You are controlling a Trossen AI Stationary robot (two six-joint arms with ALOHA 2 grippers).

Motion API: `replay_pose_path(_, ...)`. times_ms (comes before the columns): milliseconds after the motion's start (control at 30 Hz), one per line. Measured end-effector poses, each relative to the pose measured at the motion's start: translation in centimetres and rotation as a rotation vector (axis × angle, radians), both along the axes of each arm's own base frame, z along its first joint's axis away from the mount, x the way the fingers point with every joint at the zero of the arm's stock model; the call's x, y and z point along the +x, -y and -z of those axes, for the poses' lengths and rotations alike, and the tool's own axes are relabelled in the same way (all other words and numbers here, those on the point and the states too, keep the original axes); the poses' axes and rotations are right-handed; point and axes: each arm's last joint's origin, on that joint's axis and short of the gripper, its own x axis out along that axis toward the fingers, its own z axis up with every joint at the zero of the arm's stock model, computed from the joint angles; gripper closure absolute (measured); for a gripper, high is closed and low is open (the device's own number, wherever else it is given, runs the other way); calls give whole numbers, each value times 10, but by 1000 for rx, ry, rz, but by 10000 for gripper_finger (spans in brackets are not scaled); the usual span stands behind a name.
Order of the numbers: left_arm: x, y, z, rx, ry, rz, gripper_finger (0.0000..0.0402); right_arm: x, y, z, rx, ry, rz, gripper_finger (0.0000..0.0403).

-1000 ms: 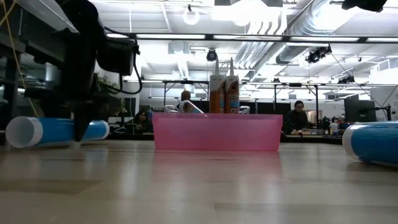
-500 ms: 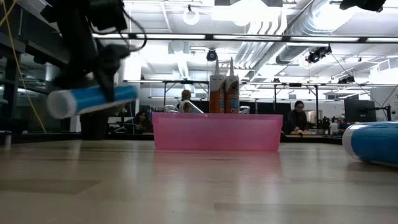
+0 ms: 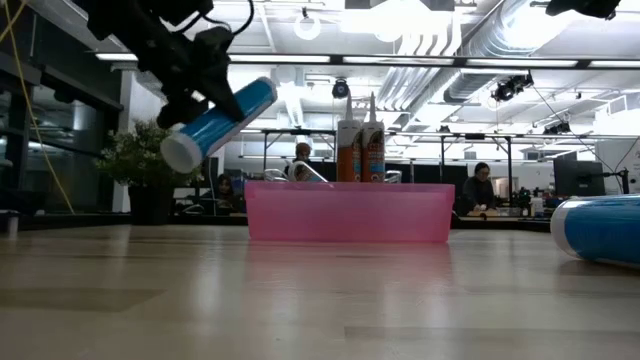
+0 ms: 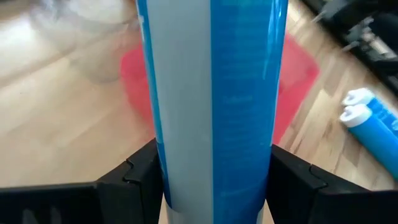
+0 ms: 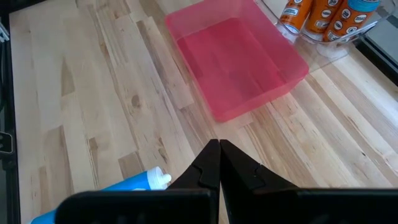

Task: Pick & place silicon tubes, Sealant and Lysol wipes
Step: Put the left blue sealant into the red container

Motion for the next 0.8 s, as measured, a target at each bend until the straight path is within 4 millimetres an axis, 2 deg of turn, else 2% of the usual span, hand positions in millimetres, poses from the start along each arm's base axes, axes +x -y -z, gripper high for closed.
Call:
replay_pose_path(167, 13, -3, -19, 123, 35, 78, 204, 0, 0, 0, -1, 0, 0, 402)
replay_pose_path(400, 45, -10, -50, 318, -64, 214, 204, 0, 0, 0, -4, 3, 4, 402)
replay_pose_path(600, 85, -19, -57, 396, -286, 350, 204, 0, 0, 0, -8, 6, 6, 402)
replay_pose_path(800, 129, -28, -49, 445, -445, 496, 204, 0, 0, 0, -7, 6, 8, 402)
